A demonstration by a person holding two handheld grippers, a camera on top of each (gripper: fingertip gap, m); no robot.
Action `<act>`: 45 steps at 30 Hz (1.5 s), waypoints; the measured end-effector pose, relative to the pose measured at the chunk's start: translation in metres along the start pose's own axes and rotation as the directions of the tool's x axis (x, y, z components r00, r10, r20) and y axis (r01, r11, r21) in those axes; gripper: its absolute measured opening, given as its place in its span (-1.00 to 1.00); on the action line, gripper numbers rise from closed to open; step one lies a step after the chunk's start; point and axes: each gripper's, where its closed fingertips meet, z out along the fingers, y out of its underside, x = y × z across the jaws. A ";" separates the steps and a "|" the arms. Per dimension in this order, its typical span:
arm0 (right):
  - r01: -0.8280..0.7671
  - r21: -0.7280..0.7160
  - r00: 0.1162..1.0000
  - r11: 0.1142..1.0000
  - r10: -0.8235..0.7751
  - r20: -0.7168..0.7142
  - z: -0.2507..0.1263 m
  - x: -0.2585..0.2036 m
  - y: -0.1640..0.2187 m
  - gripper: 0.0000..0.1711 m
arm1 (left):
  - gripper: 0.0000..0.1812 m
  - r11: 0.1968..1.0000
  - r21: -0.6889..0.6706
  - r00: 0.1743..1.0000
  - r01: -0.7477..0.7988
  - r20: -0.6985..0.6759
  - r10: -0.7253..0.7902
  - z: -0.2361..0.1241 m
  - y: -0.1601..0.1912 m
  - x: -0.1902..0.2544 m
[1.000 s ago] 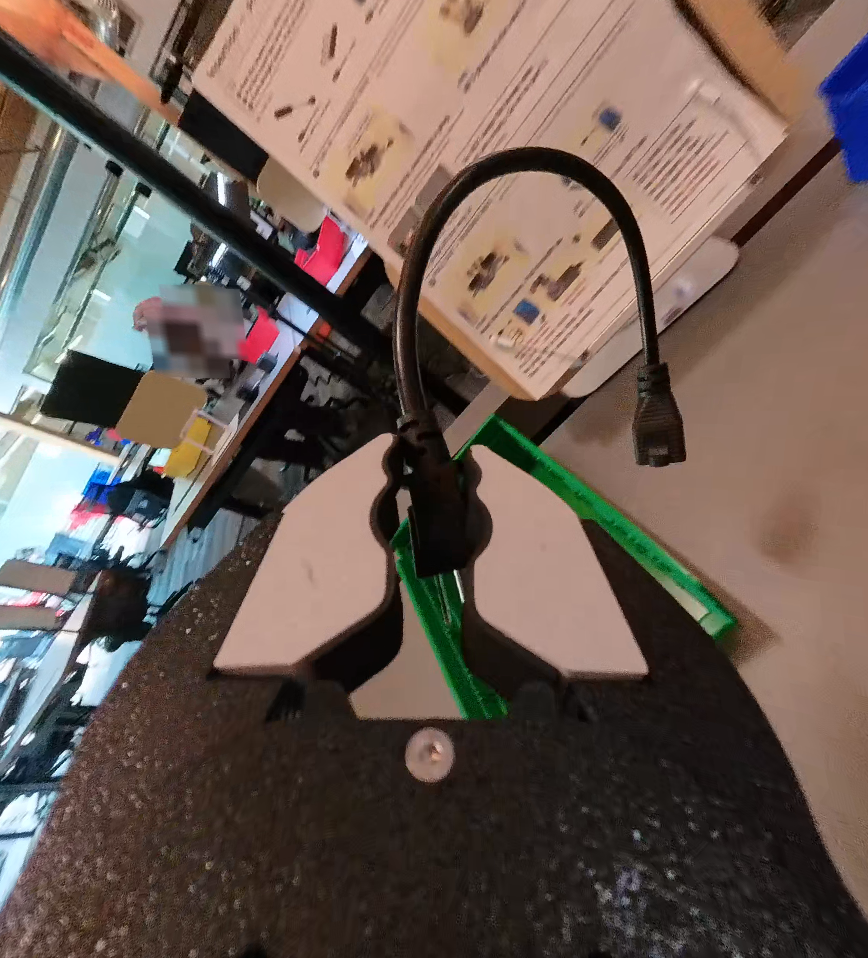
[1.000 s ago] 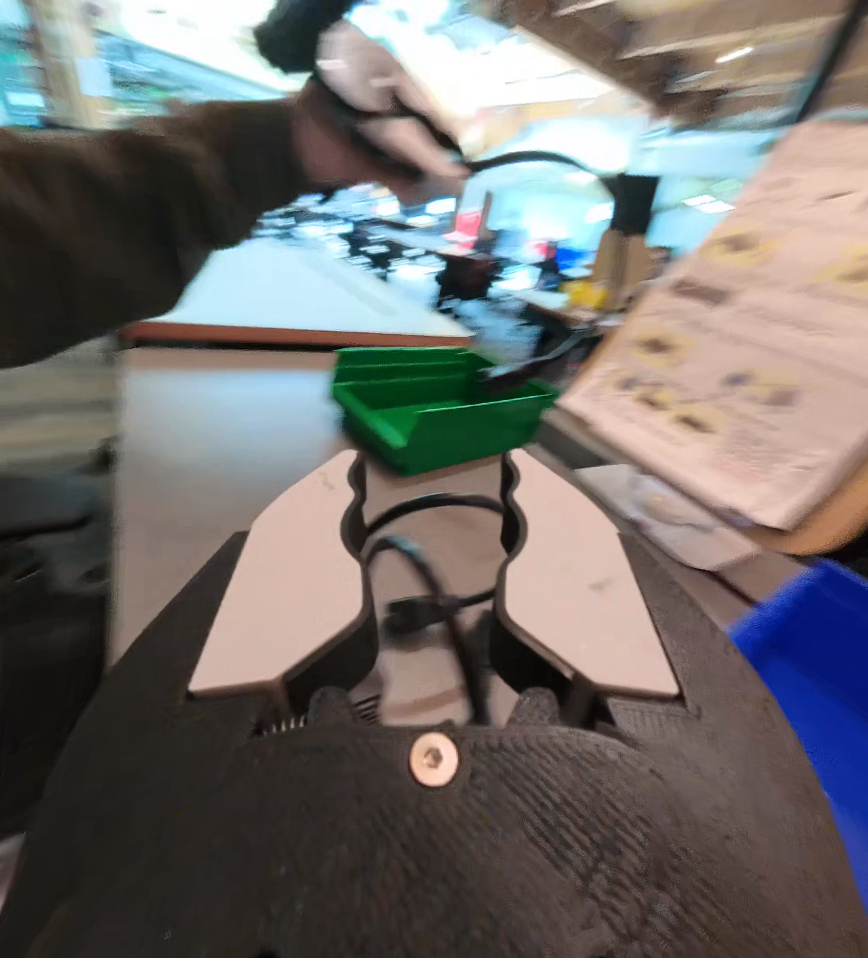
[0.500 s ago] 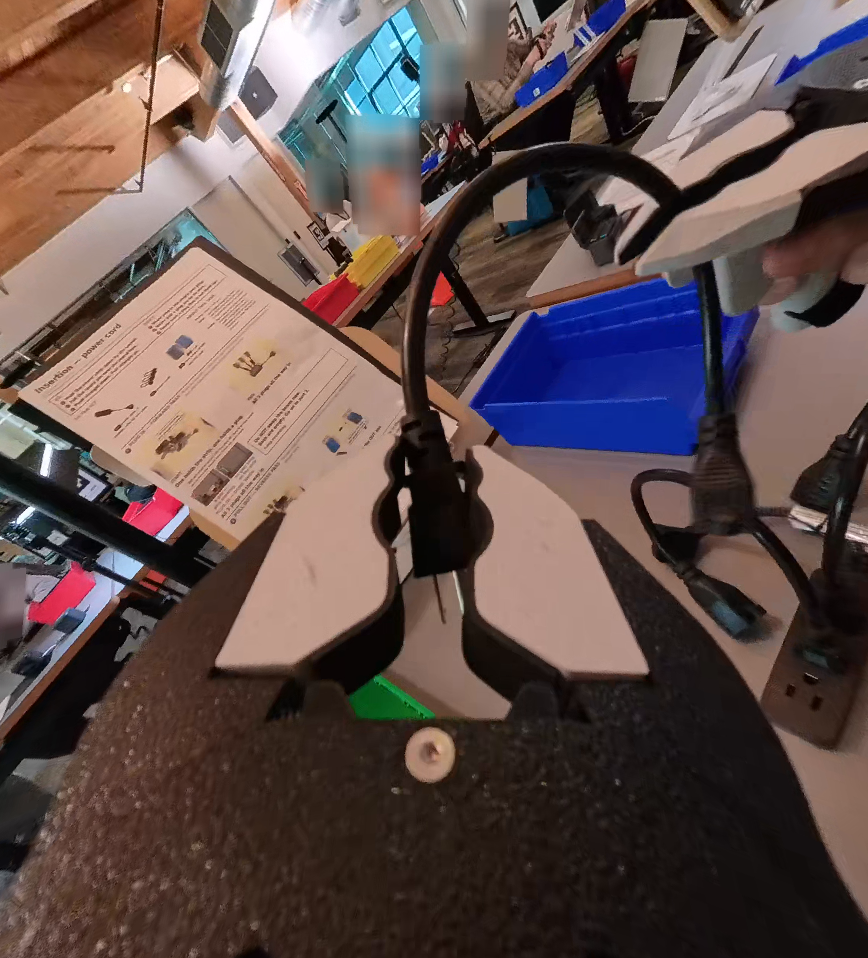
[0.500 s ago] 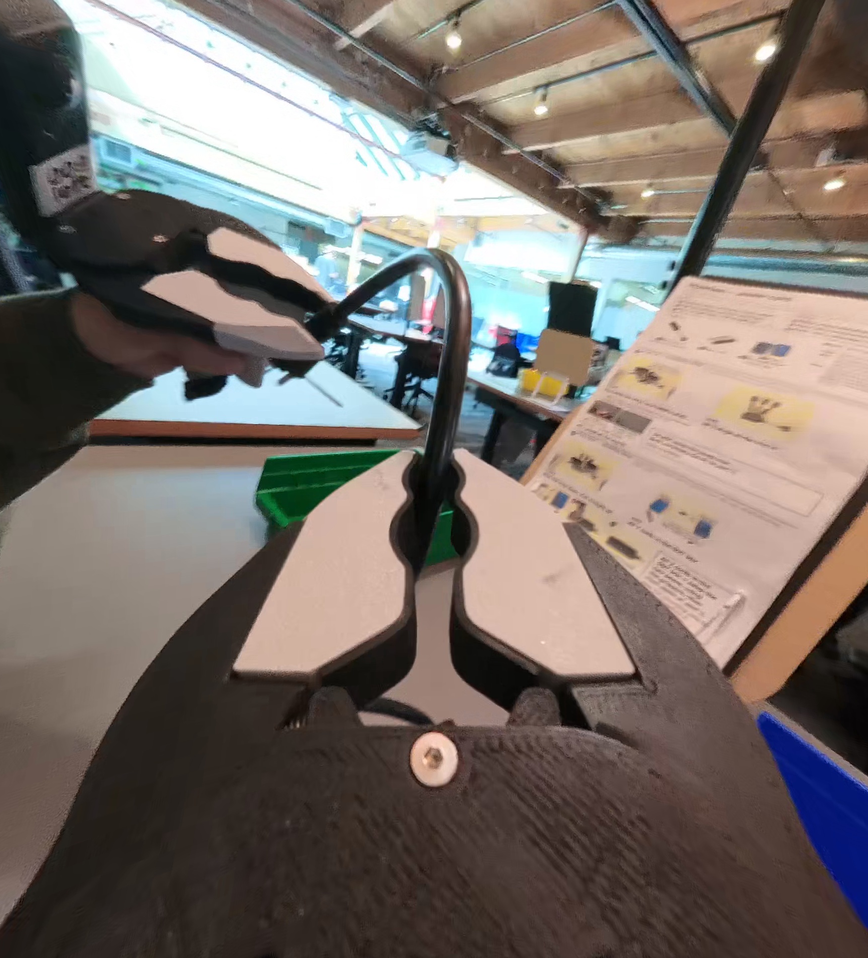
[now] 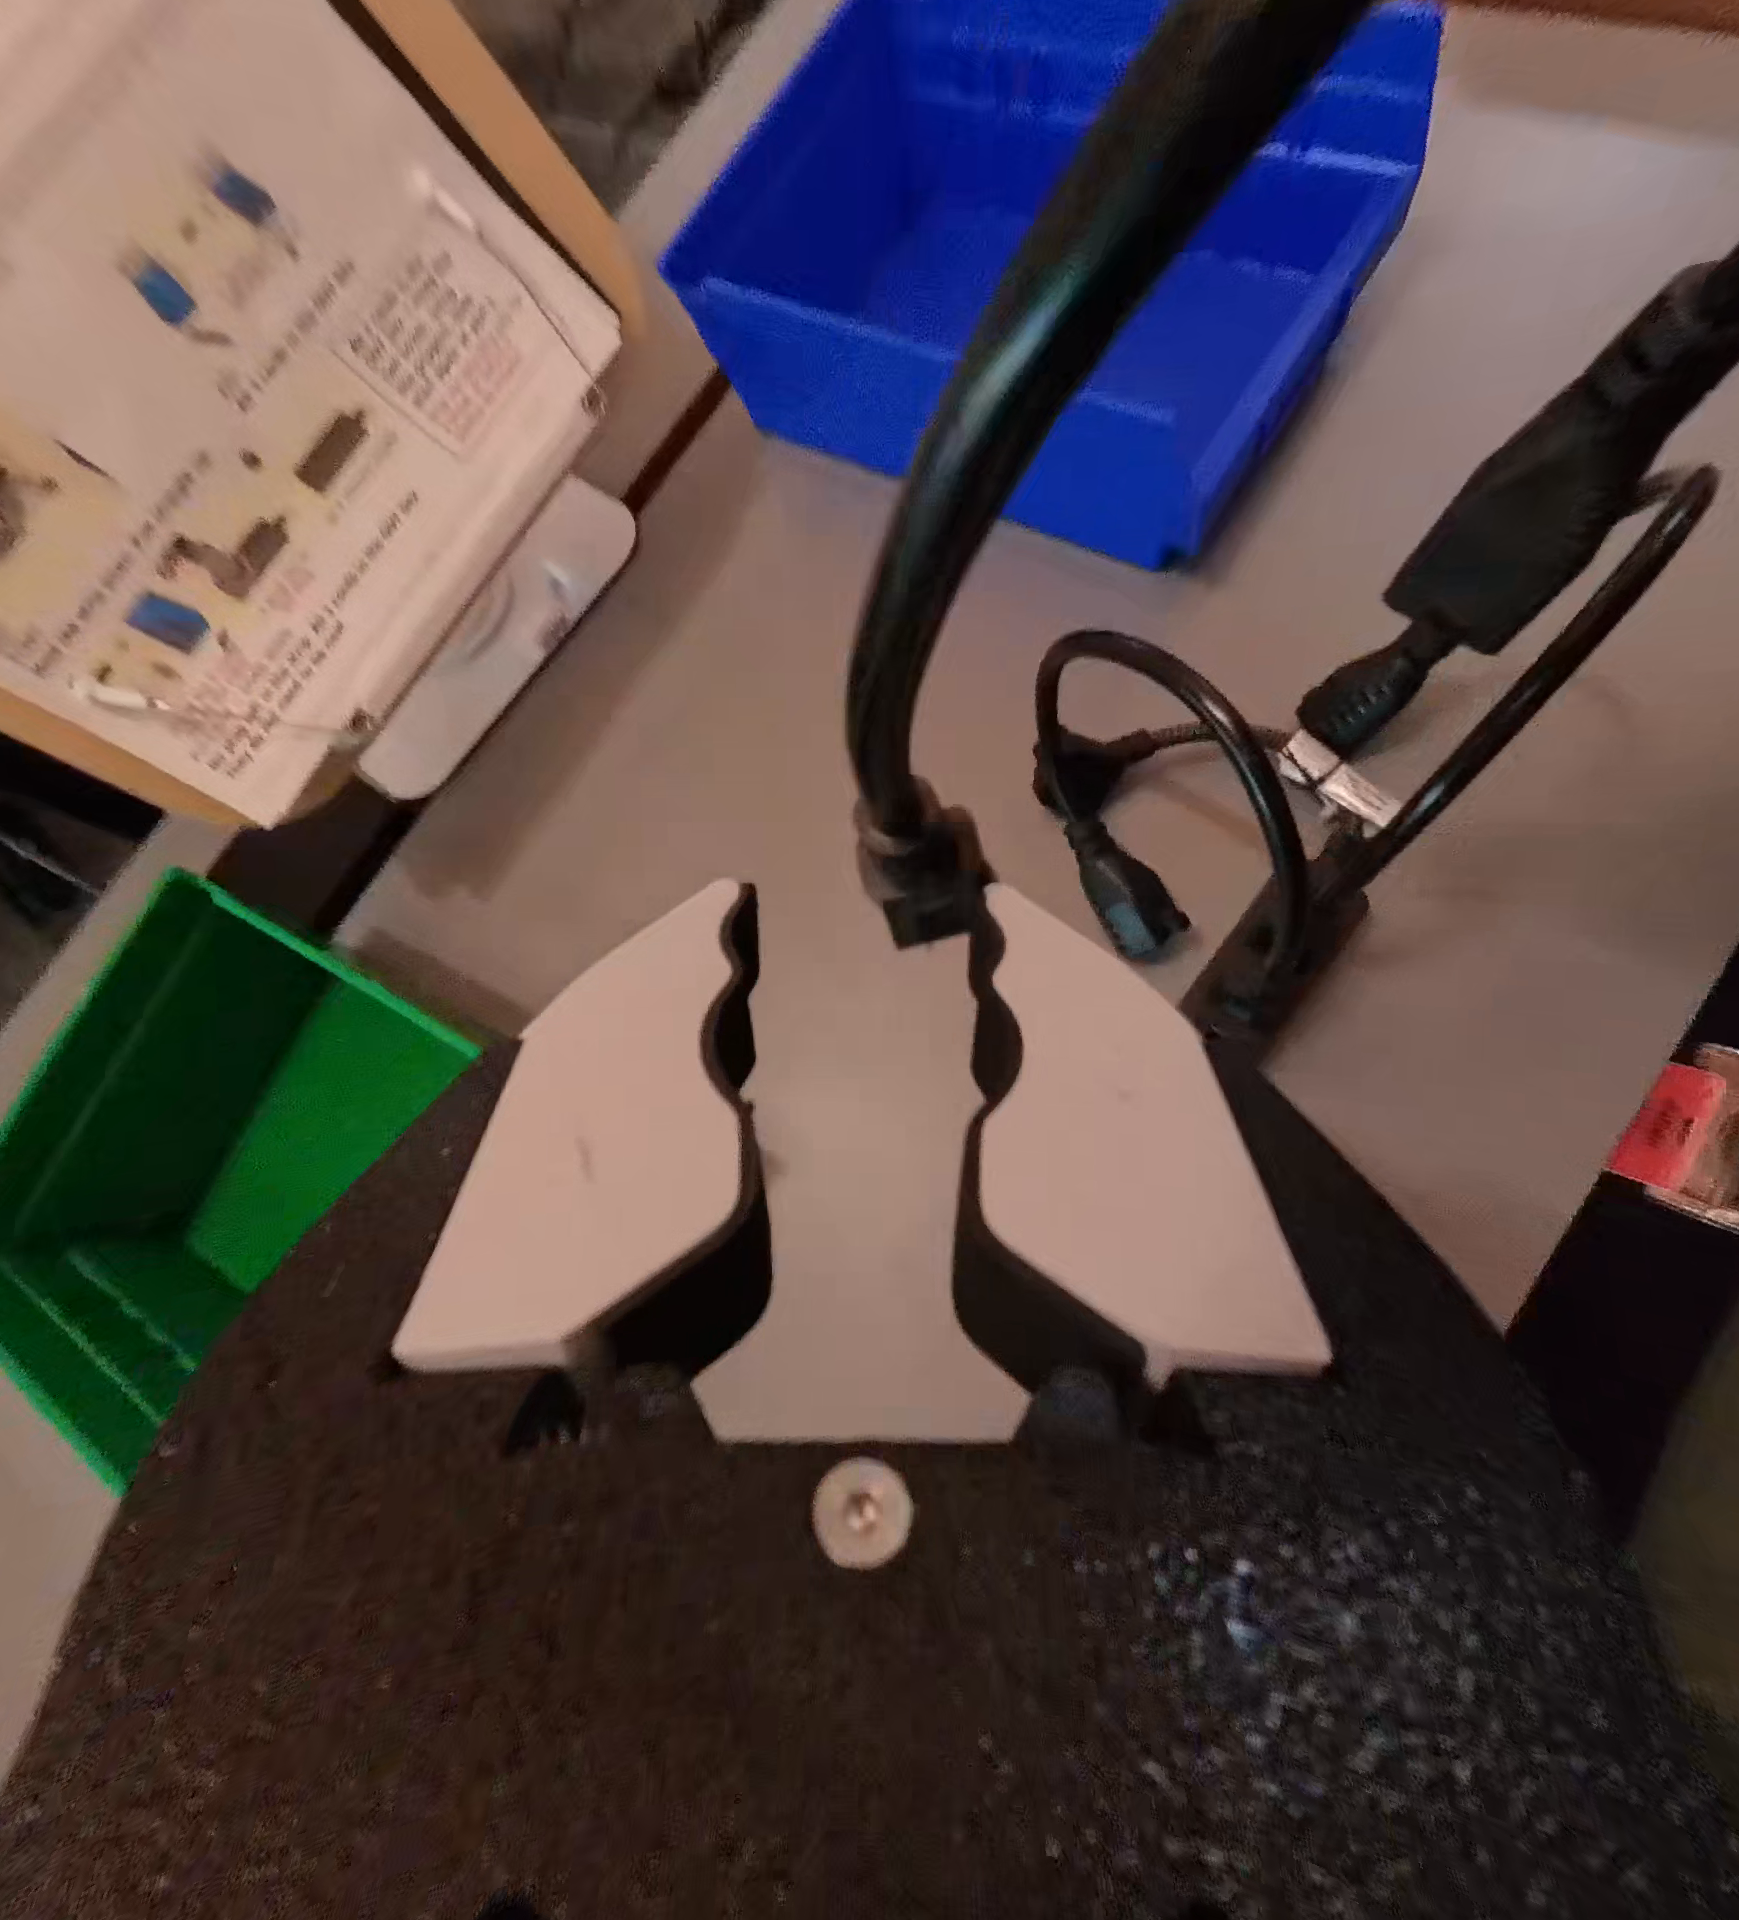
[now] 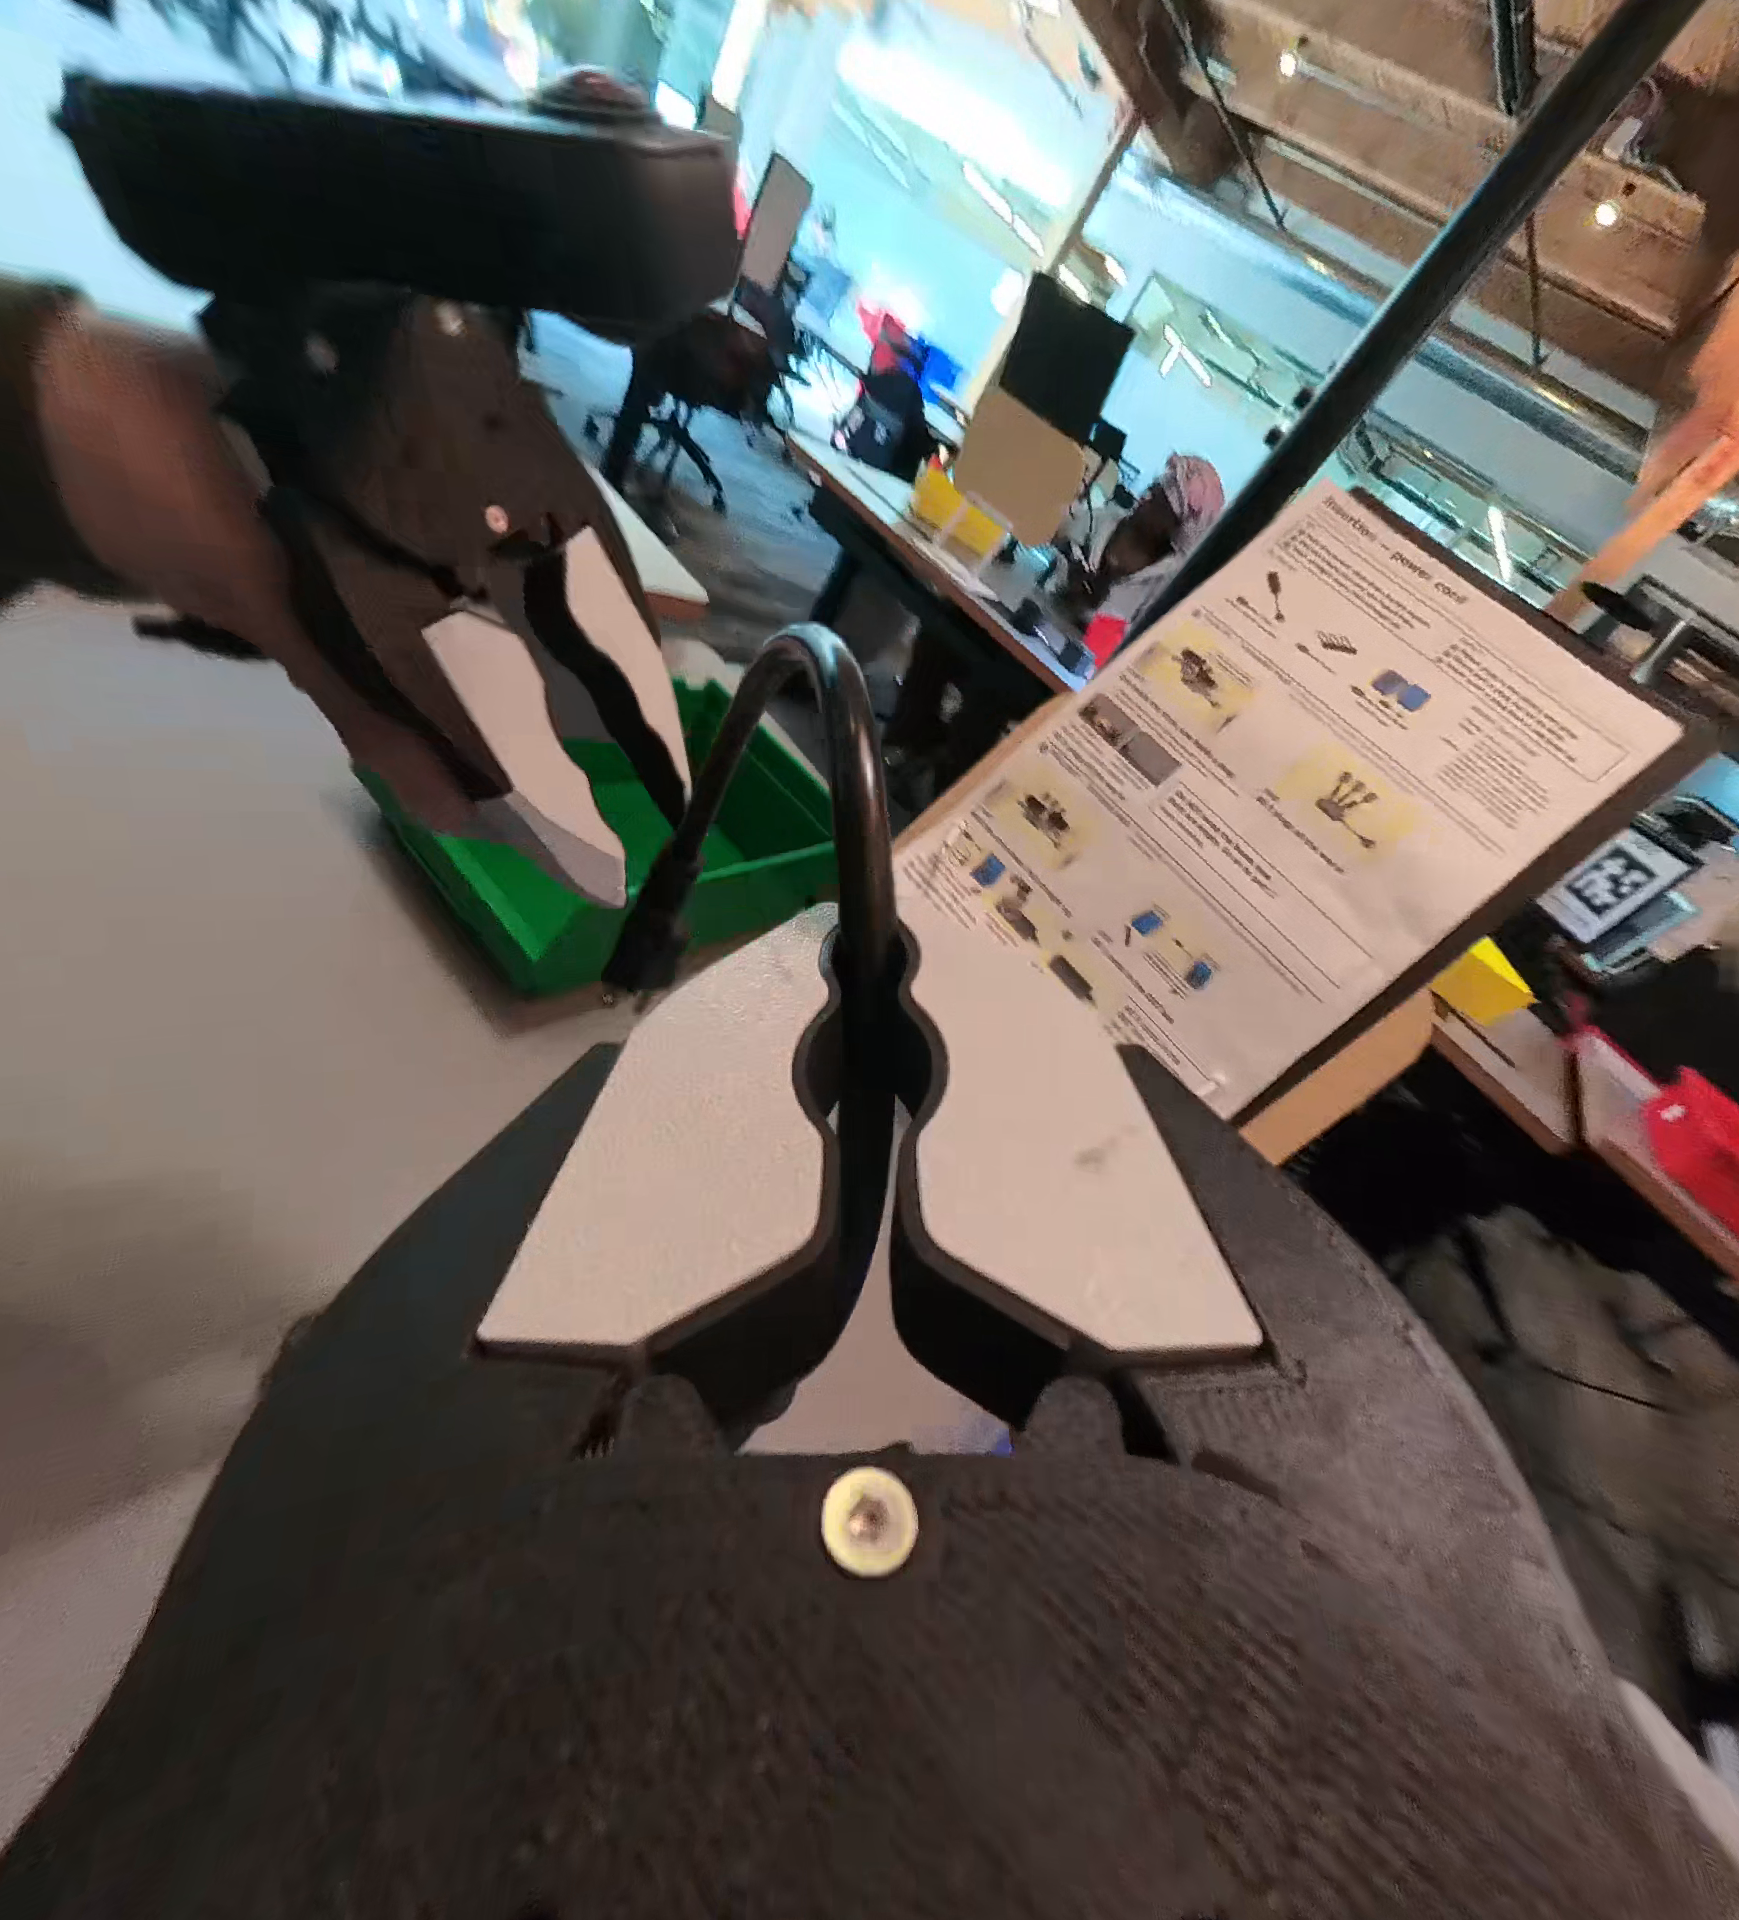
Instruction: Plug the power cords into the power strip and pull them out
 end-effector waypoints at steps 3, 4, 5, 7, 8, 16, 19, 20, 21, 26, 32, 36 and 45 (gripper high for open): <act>0.063 -0.048 0.998 0.997 -0.064 -0.016 0.004 -0.010 0.003 -0.96 | -0.61 0.991 -0.129 0.999 0.046 0.001 -0.046 0.004 0.007 0.001; 0.069 -0.050 0.998 0.996 -0.070 -0.007 0.005 -0.016 0.003 -0.96 | -0.61 0.983 -0.174 0.997 0.055 -0.043 -0.064 0.007 0.010 0.008; 0.069 -0.045 0.998 0.997 -0.069 -0.005 0.006 -0.020 0.002 -0.96 | -0.59 0.978 -0.200 0.994 0.057 -0.081 -0.075 0.009 0.011 0.014; 0.061 -0.035 0.998 0.998 -0.061 0.005 0.007 -0.027 0.000 -0.96 | -0.58 0.968 -0.242 0.988 0.066 -0.118 -0.097 0.017 0.014 0.021; 0.056 -0.022 0.998 0.998 -0.055 0.024 0.008 -0.032 -0.002 -0.96 | -0.58 0.961 -0.266 0.986 0.072 -0.129 -0.110 0.020 0.017 0.024; 0.105 -0.105 0.992 0.989 -0.112 -0.060 0.007 -0.034 0.006 -0.96 | -0.52 0.901 -0.429 0.986 0.068 -0.107 -0.126 0.039 0.046 0.030; 0.091 -0.109 0.993 0.990 -0.099 -0.068 0.007 -0.035 0.009 -0.96 | -0.64 0.889 -0.449 0.977 0.087 -0.138 -0.165 0.040 0.048 0.035; 0.092 -0.114 0.992 0.989 -0.101 -0.072 0.007 -0.036 0.010 -0.96 | -0.73 0.883 -0.461 0.973 0.085 -0.152 -0.173 0.041 0.050 0.037; 0.097 -0.120 0.992 0.988 -0.107 -0.074 0.007 -0.037 0.011 -0.96 | -0.84 0.877 -0.474 0.969 0.082 -0.166 -0.180 0.041 0.052 0.039; 0.086 -0.114 0.994 0.990 -0.093 -0.064 0.008 -0.043 0.011 -0.96 | -0.87 0.885 -0.465 0.964 -0.006 -0.239 -0.119 0.050 0.057 0.047; 0.034 -0.041 0.999 0.999 -0.033 0.022 0.005 -0.052 0.003 -0.95 | -0.88 0.941 -0.329 0.966 -0.082 -0.258 -0.006 0.055 0.044 0.046; -0.063 0.149 0.956 0.987 0.016 0.294 -0.009 -0.086 -0.025 -0.65 | -0.88 0.986 -0.138 0.939 -0.090 -0.341 0.038 0.051 0.013 0.057; -0.349 0.035 0.868 0.937 0.309 0.389 -0.043 -0.042 0.026 -0.42 | -0.89 0.994 0.062 0.855 -0.094 -0.507 0.113 0.015 -0.013 0.082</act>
